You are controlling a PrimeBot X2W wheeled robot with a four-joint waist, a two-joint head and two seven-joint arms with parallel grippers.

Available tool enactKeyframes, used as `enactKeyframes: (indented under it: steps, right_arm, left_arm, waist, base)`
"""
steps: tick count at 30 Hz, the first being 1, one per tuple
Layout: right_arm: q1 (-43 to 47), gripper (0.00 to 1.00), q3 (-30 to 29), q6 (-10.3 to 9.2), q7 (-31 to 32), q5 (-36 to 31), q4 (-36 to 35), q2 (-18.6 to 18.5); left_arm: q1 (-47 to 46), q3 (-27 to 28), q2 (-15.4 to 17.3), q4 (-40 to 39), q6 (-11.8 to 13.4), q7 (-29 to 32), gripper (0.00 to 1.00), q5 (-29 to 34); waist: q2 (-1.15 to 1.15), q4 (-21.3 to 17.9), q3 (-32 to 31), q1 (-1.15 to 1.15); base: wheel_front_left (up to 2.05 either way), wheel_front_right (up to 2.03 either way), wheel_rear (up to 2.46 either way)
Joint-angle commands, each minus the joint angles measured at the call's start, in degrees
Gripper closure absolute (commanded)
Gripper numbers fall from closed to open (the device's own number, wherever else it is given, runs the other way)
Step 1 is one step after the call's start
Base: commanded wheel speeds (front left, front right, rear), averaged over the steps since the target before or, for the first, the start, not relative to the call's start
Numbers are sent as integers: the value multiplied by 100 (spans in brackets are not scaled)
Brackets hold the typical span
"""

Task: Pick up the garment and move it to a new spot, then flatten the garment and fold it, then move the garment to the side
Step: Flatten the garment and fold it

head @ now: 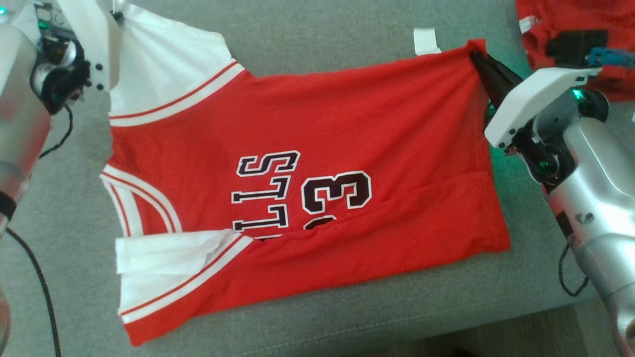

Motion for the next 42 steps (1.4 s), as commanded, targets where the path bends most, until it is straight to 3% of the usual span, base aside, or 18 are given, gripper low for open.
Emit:
enactKeyframes:
  steps: [1, 11, 25, 35, 42]
  right_arm:
    - [94, 100, 32, 40, -99, 9, -111, -78]
    - [616, 100, 162, 40, -106, 198, -168, -513]
    - [1176, 100, 428, 40, 127, 356, -309, -841]
    - [1459, 100, 745, 40, 737, 483, -504, -1137]
    - [1555, 100, 863, 40, 1241, 581, -759, -1455]
  left_arm:
    - [-190, 143, 312, -134, 9, -87, 100, -56]
    - [190, -87, 466, -999, 9, 180, 100, -736]
    - [923, -508, 1230, -2297, 9, 1214, 100, -1607]
    - [1607, -673, 1766, -3377, 107, 2194, 100, -2458]
    - [1917, -746, 1948, -3895, 300, 2394, 100, -2681]
  waist:
    - [0, 73, -128, 0]
    - [0, 407, -651, 0]
    - [0, 635, -1286, 0]
    - [0, 724, -1471, 0]
    - [0, 745, -1500, 0]
  base:
    - [0, 0, 0]
    - [0, 0, 0]
    - [0, 0, 0]
    - [0, 0, 0]
    - [0, 0, 0]
